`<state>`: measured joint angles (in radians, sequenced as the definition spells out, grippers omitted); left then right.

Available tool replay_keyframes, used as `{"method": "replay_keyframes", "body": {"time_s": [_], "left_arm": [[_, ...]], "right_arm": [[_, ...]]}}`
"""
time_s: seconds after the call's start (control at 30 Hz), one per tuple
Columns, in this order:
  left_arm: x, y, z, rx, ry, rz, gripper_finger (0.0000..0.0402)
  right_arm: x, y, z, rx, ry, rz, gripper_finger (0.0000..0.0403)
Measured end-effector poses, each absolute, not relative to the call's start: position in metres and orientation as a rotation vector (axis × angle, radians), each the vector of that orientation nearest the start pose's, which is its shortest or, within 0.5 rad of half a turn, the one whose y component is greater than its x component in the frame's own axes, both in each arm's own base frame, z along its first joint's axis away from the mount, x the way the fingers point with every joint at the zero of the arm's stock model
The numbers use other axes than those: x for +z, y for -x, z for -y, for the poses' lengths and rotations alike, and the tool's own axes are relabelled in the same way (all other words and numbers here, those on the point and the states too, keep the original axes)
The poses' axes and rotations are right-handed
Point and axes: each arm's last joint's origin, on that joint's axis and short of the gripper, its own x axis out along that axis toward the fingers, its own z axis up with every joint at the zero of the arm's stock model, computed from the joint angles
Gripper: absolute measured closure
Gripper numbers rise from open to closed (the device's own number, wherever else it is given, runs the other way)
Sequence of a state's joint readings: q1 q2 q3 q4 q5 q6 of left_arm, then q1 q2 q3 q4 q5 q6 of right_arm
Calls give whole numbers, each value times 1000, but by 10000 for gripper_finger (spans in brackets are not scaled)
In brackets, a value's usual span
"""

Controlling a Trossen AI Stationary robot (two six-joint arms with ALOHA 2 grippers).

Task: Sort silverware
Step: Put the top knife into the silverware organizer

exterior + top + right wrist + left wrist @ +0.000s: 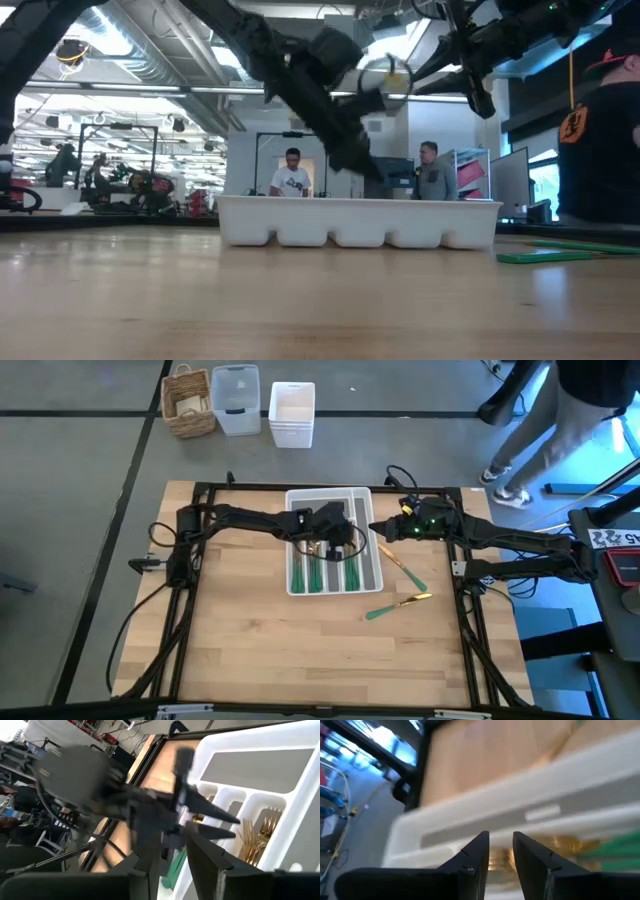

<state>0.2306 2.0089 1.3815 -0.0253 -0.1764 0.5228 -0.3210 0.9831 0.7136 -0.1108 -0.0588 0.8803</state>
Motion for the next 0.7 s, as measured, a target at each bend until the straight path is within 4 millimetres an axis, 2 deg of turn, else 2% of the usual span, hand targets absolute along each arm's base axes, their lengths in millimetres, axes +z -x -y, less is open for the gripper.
{"method": "replay_keyframes", "body": {"time_s": [0.2,0.33,0.47,0.57,0.7], "left_arm": [[225,-417,-103,261,-398,-687,320],[259,-394,-101,316,-251,-684,320],[290,-361,-104,352,-99,-713,320],[314,-333,-105,365,-5,-724,320],[334,-301,-105,399,107,-748,320]], "right_arm": [[291,-189,61,-428,-950,-327,308],[308,-167,55,-555,-939,-518,308],[321,-151,49,-615,-947,-660,308],[314,-146,47,-645,-957,-751,308],[288,-143,46,-725,-978,-916,308]]}}
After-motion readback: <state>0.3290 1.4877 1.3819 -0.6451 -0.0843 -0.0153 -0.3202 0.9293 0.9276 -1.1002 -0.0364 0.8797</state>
